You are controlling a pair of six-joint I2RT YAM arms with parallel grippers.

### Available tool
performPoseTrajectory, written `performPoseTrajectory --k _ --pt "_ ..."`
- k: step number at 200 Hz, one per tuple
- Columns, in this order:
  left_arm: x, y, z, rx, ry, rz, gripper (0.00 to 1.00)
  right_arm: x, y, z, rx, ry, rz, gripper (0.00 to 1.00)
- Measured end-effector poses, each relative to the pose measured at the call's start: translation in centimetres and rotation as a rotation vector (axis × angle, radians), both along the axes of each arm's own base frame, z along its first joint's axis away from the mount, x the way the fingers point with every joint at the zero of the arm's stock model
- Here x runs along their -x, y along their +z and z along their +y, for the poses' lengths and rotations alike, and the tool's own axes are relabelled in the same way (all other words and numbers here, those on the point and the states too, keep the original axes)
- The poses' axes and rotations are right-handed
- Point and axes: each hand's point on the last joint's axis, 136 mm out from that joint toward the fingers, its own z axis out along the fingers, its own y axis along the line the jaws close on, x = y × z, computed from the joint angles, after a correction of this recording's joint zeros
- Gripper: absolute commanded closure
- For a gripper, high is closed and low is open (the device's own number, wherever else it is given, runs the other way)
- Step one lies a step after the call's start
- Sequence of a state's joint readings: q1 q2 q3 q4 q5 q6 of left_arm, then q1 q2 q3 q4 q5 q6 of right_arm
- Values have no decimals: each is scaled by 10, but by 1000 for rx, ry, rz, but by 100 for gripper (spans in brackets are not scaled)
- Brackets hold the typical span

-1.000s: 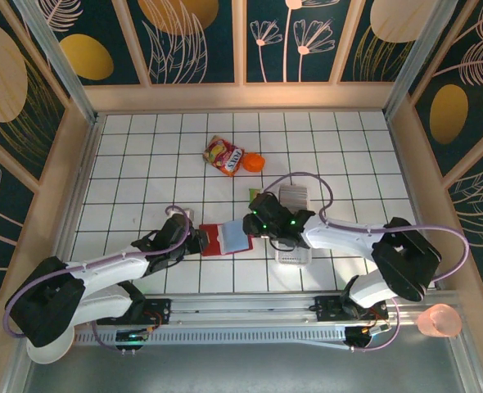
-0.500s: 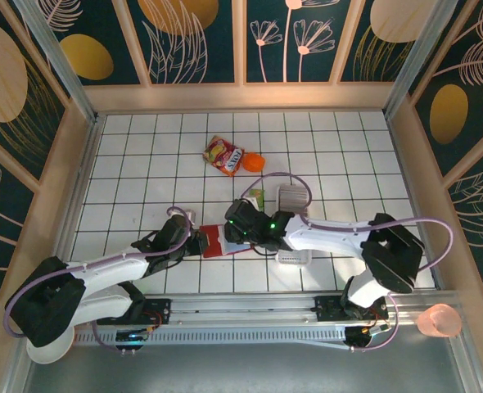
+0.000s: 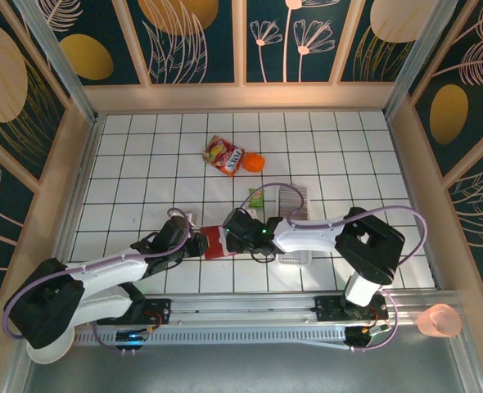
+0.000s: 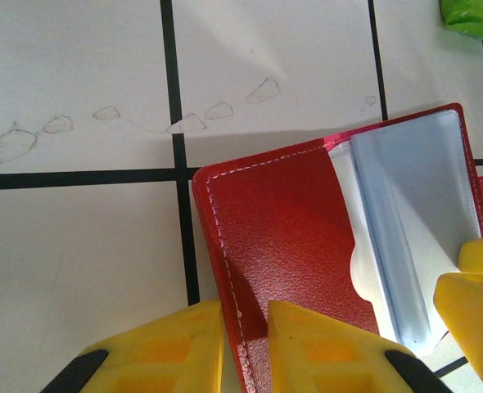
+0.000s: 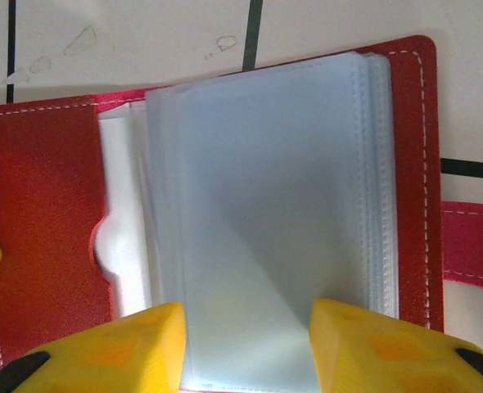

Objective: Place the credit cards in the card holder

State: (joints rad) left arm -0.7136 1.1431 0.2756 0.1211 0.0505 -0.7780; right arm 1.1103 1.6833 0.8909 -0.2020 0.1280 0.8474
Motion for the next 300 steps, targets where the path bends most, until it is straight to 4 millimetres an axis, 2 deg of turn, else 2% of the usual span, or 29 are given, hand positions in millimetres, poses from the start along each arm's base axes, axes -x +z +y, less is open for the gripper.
performPoseTrajectory --k 90,151,239,261,281,300 --pt "2 -4 2 -4 -1 7 87 1 4 16 -54 -1 -4 53" --pt "3 -6 -1 15 -6 5 87 4 12 37 -165 17 8 54" --pt "4 -10 0 37 11 7 89 8 20 55 -285 31 20 53" --pt "3 -10 -1 40 14 8 89 11 18 56 -297 40 31 54" --pt "3 -9 1 45 31 12 80 12 21 61 -323 45 37 54" --pt "3 -6 2 54 49 13 81 12 22 64 -339 49 37 54"
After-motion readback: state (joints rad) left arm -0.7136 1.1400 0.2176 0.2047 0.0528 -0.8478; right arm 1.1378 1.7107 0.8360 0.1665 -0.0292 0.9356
